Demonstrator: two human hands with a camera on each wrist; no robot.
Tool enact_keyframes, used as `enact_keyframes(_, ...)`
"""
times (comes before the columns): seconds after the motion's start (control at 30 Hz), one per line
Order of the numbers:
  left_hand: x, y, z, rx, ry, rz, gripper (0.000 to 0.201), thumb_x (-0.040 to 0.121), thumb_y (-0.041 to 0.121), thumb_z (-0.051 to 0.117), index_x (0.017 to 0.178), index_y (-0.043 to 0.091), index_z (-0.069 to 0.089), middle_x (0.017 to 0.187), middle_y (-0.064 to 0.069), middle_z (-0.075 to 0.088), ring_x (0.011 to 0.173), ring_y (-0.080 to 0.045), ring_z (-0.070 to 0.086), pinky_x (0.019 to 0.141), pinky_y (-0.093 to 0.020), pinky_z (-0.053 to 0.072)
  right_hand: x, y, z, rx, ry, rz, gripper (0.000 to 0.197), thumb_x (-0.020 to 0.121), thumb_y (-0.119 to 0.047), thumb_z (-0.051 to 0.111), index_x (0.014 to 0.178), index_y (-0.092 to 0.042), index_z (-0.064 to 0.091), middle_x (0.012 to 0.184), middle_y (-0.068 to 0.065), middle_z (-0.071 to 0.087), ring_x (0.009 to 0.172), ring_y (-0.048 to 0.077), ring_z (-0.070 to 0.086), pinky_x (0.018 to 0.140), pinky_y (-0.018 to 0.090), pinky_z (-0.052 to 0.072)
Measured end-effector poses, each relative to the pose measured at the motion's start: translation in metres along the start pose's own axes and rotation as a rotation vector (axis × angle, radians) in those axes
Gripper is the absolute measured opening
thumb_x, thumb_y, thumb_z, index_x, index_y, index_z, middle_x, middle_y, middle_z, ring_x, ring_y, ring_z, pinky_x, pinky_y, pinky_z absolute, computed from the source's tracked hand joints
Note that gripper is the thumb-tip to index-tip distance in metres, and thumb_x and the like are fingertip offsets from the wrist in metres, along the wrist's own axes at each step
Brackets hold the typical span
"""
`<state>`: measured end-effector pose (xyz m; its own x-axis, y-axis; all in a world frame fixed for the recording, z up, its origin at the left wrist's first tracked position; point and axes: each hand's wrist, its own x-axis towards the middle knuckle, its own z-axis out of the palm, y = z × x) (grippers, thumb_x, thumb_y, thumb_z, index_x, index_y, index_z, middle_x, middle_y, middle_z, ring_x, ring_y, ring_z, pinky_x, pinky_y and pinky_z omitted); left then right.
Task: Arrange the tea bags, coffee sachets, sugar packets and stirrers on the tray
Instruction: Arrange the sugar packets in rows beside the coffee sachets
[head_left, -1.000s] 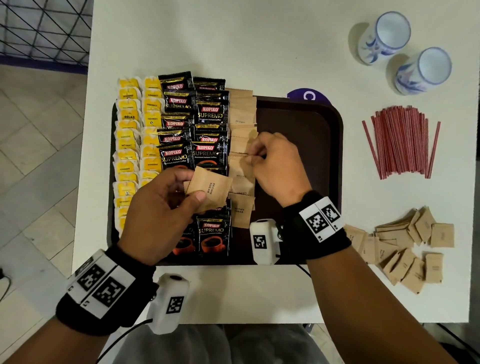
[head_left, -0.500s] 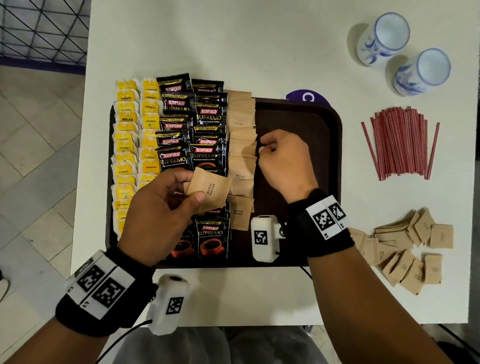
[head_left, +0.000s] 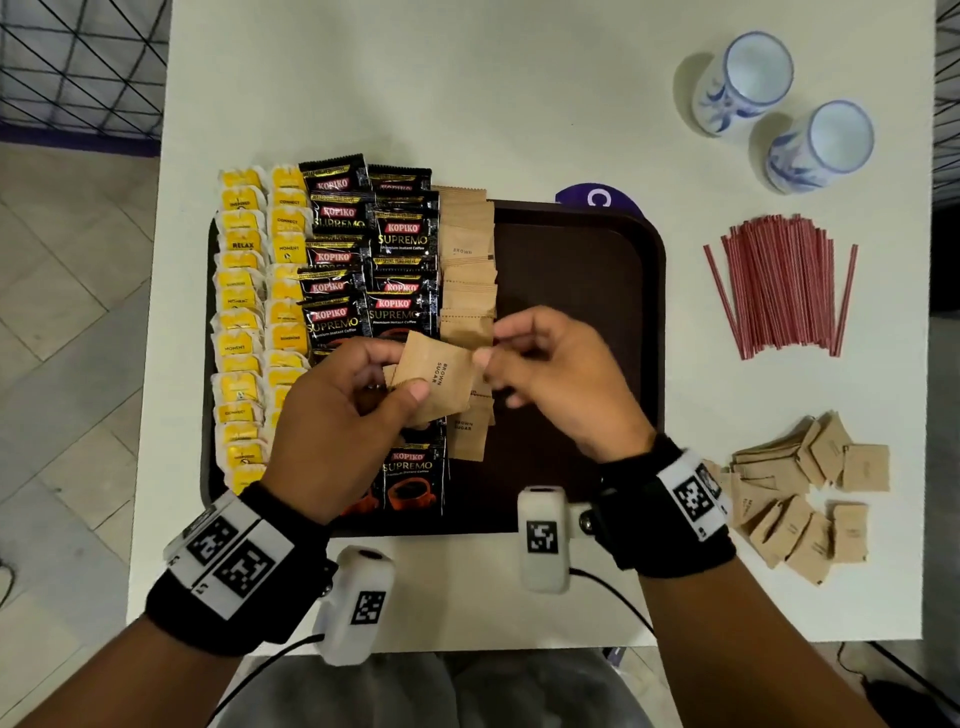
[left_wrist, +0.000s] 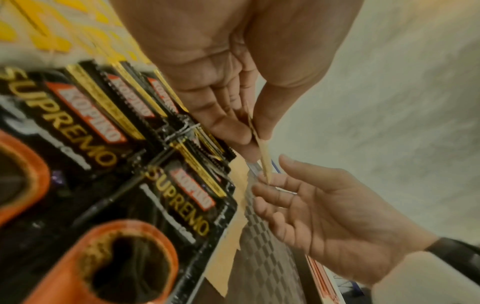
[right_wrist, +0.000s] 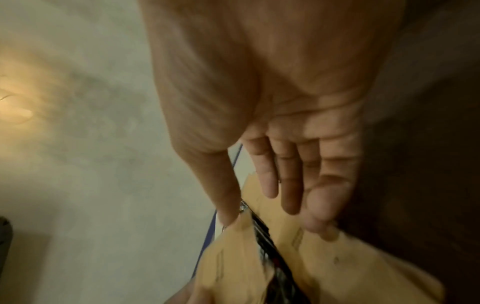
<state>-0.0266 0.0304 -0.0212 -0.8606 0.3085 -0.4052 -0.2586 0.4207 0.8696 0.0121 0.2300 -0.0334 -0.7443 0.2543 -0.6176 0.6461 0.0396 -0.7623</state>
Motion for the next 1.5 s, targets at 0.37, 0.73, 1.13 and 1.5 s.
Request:
enact_keyframes(0.37,-0.008,0.003,0.019,-0.055,-0.019,-0.044,0.027,0.080,0.006,0.076,0.103,0.013,0.063,0.094,-0.002,0.072,0.063,-0.017,0.070,0.054,-0.034,0.059,-0.012,0.006,-0.015,0.284,-0.058,0.046,0.014,0.089,0.004,0.067,0.094,-0.006,0.059,0.089,0.016,0.072,0.067,0.025,0.070,0.053,0.027,0.057)
enact_keyframes(0.73,-0.028,0.003,0.015,-0.069,0.050,-0.053,0.040,0.080,-0.004,0.072,0.108,0.021,0.059,0.098,0.001,0.068,0.079,-0.015,0.070,0.071,-0.048,0.060,-0.030,0.026,-0.040,-0.024,-0.027,-0.072,0.018,0.086,0.004,0.069,0.092,-0.013,0.065,0.083,0.004,0.074,0.061,0.006,0.062,0.053,0.017,0.044)
enact_keyframes(1.13,-0.044,-0.014,0.002,-0.182,-0.062,-0.050,0.047,0.092,-0.011,0.051,0.120,0.025,0.057,0.113,-0.004,0.064,0.082,-0.024,0.074,0.069,-0.039,0.060,-0.041,0.058,-0.006,-0.178,-0.091,-0.077,0.024,0.088,-0.003,0.071,0.090,-0.028,0.072,0.063,-0.006,0.062,0.056,0.009,0.062,0.055,0.018,0.046)
enact_keyframes(1.5,-0.050,-0.029,-0.016,-0.001,-0.137,0.051,0.020,0.085,0.016,0.070,0.097,0.031,0.064,0.089,0.007,0.073,0.078,-0.013,0.068,0.065,-0.034,0.052,-0.041,0.059,0.011,-0.130,-0.022,-0.080,0.017,0.088,-0.002,0.071,0.102,-0.011,0.069,0.075,0.022,0.063,0.058,0.013,0.063,0.052,0.015,0.045)
